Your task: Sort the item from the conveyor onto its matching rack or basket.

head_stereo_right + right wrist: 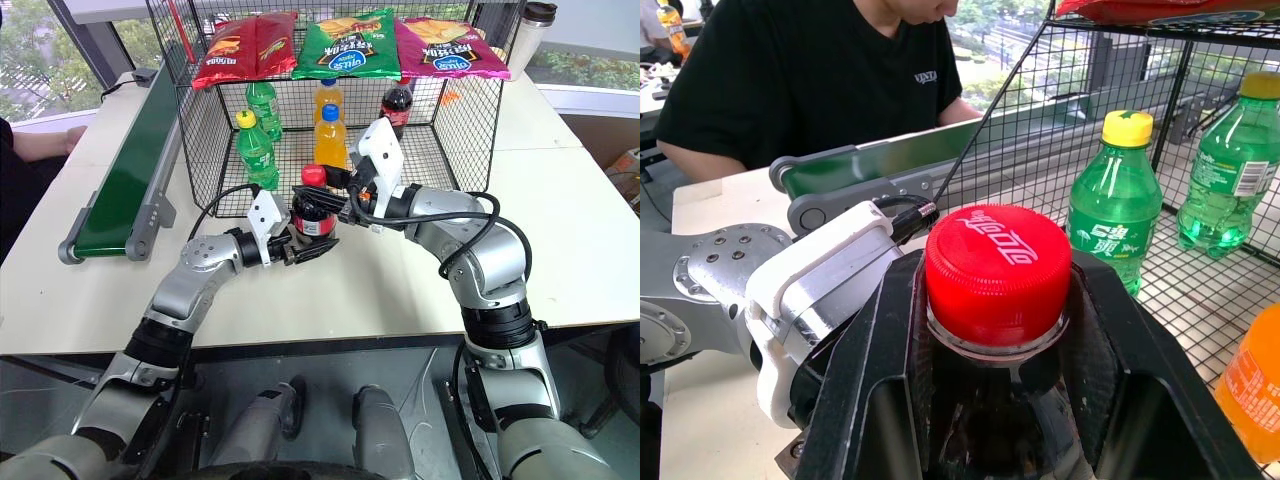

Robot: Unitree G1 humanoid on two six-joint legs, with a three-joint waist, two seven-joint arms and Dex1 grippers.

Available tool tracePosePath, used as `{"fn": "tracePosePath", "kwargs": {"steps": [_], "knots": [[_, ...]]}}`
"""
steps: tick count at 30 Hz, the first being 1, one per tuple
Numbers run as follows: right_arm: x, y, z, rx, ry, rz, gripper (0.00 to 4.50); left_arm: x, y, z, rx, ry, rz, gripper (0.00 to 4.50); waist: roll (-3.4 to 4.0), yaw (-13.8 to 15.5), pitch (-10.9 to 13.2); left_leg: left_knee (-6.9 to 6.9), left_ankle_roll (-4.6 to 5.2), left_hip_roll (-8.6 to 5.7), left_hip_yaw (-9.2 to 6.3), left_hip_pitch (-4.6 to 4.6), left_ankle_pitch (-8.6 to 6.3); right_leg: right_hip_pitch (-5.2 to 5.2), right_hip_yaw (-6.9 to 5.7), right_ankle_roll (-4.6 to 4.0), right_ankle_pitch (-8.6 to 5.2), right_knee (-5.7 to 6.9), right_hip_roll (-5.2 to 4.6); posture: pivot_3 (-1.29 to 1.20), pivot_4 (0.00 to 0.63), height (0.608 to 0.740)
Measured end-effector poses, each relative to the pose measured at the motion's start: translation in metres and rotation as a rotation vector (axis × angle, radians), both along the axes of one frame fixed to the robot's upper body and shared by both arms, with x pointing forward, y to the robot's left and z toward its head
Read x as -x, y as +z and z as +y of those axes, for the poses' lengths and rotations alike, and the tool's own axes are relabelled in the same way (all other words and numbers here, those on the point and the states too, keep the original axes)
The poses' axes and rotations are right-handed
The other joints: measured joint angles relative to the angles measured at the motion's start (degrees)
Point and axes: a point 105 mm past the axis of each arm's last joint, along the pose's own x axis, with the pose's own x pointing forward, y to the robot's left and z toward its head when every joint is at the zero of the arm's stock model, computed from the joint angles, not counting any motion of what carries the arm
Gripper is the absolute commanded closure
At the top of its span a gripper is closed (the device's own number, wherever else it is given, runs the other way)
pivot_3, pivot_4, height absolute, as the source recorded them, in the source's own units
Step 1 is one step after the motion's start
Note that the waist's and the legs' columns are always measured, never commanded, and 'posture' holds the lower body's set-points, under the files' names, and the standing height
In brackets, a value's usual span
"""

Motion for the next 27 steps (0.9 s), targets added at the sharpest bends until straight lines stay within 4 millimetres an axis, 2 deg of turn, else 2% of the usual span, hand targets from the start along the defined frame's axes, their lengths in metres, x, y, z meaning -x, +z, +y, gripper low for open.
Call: {"fn": "tracePosePath", "kwargs": {"steps": [1, 2, 4, 13, 15, 17, 23, 27], "knots": [[0.000, 0.000, 0.000, 0.000, -0.001, 0.002, 3.35, 0.000, 0.000, 0.000, -0.001, 0.002, 0.002, 1.62, 0.00, 0.00, 0.00, 0.00, 0.00, 0.00, 0.00, 0.00, 0.00, 0.00, 0.00, 0.00, 0.00, 0.00, 0.00, 0.00, 0.150, 0.738], [0.000, 0.000, 0.000, 0.000, -0.002, 0.002, 3.35, 0.000, 0.000, 0.000, -0.001, -0.002, 0.004, 0.60, 0.00, 0.00, 0.00, 0.00, 0.00, 0.00, 0.00, 0.00, 0.00, 0.00, 0.00, 0.00, 0.00, 0.00, 0.01, 0.00, 0.150, 0.738], [-0.002, -0.001, -0.001, 0.003, -0.015, 0.006, 3.35, 0.001, 0.001, -0.001, 0.010, -0.014, 0.005, 0.09, 0.00, 0.00, 0.00, 0.01, 0.00, 0.00, 0.00, 0.00, 0.00, 0.00, 0.00, 0.00, 0.00, 0.00, 0.01, 0.00, 0.150, 0.738], [-0.009, -0.005, -0.004, -0.002, -0.039, 0.034, 3.35, 0.007, 0.000, 0.010, -0.016, -0.003, 0.041, 0.09, 0.00, -0.13, 0.00, 0.01, 0.00, 0.00, 0.01, 0.02, 0.00, 0.00, 0.01, 0.00, 0.00, 0.03, 0.00, 0.00, 0.150, 0.738], [-0.021, -0.006, -0.013, -0.001, -0.111, 0.039, 3.35, 0.008, -0.002, 0.018, -0.018, 0.026, 0.051, 0.09, 0.00, -0.07, 0.00, 0.01, 0.00, 0.00, 0.00, 0.03, 0.00, 0.01, 0.00, -0.01, 0.00, 0.04, 0.01, 0.00, 0.150, 0.738], [-0.039, -0.002, -0.030, -0.012, -0.230, 0.026, 3.35, 0.014, -0.006, 0.019, -0.019, 0.025, 0.064, 0.09, 0.00, 0.08, 0.00, 0.03, 0.00, -0.03, 0.01, 0.02, 0.00, 0.01, 0.00, -0.04, -0.02, 0.04, 0.00, 0.00, 0.150, 0.738], [-0.080, 0.023, -0.070, -0.064, -0.476, -0.048, 3.35, 0.019, -0.016, 0.025, -0.001, 0.112, 0.090, 0.09, 0.01, 0.00, 0.00, 0.01, 0.00, -0.02, 0.03, 0.05, 0.01, 0.02, 0.02, -0.01, 0.00, 0.04, 0.01, 0.00, 0.150, 0.738], [-0.103, 0.020, -0.095, -0.063, -0.623, -0.062, 3.35, 0.017, -0.015, 0.024, 0.024, 0.177, 0.084, 0.09, 0.01, 0.03, 0.00, 0.02, 0.01, -0.02, 0.03, 0.05, 0.02, 0.02, 0.02, -0.01, 0.01, 0.06, 0.03, 0.00, 0.150, 0.738]]}}
